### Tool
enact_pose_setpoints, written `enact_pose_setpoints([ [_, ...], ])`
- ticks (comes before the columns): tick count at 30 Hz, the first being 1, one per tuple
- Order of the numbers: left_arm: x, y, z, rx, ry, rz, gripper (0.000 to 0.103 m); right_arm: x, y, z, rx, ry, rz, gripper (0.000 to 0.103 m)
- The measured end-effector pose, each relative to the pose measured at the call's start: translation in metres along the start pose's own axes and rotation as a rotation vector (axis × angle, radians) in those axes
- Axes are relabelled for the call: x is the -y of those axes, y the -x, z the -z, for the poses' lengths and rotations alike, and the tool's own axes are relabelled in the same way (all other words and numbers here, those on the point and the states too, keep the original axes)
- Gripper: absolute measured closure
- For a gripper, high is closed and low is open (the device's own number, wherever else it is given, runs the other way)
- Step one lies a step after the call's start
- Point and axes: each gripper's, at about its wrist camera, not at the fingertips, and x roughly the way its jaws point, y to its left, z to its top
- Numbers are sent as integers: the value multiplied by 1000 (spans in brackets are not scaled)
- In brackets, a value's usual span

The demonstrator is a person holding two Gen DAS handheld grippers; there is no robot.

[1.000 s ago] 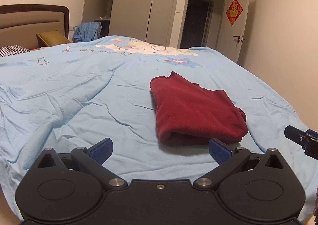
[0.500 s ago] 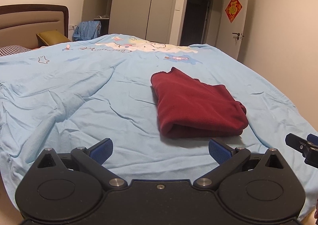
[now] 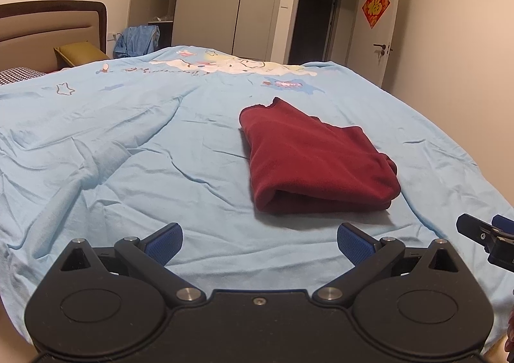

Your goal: Fold small clothes

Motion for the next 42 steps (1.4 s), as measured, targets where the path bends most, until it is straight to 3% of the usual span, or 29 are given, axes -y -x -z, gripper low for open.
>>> enact_pose_setpoints([
  [42, 0, -9, 5, -37, 2, -1, 1, 1, -8, 5, -46, -14, -3, 0],
])
